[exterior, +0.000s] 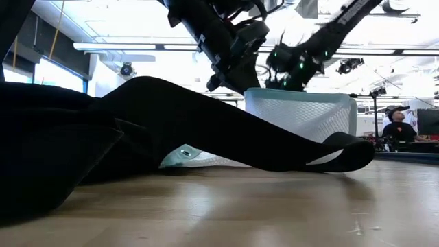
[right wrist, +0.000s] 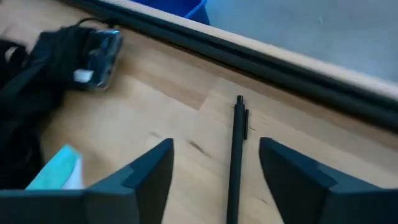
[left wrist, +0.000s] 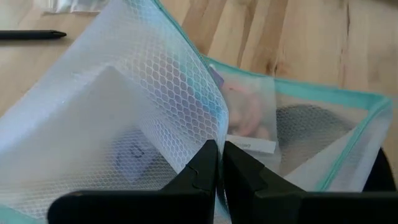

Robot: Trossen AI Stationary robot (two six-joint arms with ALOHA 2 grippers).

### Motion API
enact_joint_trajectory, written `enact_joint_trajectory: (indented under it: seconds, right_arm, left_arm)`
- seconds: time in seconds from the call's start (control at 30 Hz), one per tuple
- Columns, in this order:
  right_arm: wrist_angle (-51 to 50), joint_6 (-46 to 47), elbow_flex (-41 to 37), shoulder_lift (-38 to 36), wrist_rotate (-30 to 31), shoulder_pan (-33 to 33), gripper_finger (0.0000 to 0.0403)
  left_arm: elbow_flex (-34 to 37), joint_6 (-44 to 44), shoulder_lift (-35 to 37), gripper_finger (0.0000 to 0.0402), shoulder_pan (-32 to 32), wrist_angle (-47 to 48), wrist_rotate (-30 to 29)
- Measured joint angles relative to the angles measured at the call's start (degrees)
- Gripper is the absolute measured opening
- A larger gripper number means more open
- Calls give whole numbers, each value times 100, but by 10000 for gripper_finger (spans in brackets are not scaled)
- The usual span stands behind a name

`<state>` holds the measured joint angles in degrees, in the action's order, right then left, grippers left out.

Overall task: Unpack backpack
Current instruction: Remove the violet chocolate from the transparent zip bag

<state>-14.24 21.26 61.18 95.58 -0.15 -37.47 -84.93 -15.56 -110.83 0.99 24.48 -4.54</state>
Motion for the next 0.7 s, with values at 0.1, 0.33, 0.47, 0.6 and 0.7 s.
enact_joint_trajectory:
  seconds: [0.1, 0.33, 0.47, 0.6, 0.7]
  right_arm:
    - [-497, -361, 60, -519, 139, 161, 245]
    - [-1598, -126, -148, -2298, 609, 1090, 247]
    - [-2484, 552, -205, -3209, 1156, 2089, 247]
    - [-2951, 1001, -205, -3657, 1367, 3388, 247]
    - [-3078, 1612, -207, -3648, 1686, 4187, 247]
  left_arm:
    - [0, 240, 0, 0, 27, 40, 8]
    - [0, 747, 0, 0, 109, -13, 20]
    - [0, 1034, 0, 0, 164, -23, 24]
    - [0, 1374, 0, 0, 173, -27, 103]
    - [0, 1515, 0, 0, 173, -27, 102]
